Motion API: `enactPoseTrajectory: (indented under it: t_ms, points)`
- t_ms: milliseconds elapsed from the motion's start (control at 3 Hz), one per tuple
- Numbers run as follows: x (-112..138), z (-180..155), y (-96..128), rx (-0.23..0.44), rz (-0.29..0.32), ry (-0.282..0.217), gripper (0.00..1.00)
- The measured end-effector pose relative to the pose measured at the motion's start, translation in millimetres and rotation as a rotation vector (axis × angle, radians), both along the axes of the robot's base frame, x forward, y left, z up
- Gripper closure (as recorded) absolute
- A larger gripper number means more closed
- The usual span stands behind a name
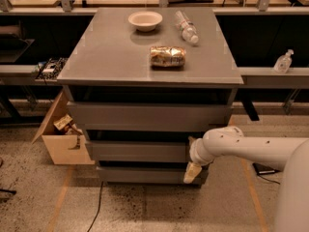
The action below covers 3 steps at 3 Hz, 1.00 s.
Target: Open middle drawer
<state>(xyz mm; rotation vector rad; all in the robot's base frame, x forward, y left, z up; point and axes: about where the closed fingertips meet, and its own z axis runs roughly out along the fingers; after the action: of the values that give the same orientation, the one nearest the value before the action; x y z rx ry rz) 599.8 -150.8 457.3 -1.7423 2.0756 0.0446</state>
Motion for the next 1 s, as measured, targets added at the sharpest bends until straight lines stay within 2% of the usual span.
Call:
enactPoseTrajectory:
  t_ms: [333, 667, 1000]
  points:
    - [15.4, -15.4, -2.0, 0.01, 0.011, 0.007, 0.0]
    - [30.7, -30.5, -0.9, 0.018, 0.018, 0.019, 0.18]
    - [26.5, -35.8, -7.5, 0.009, -0.003, 0.036, 0.41]
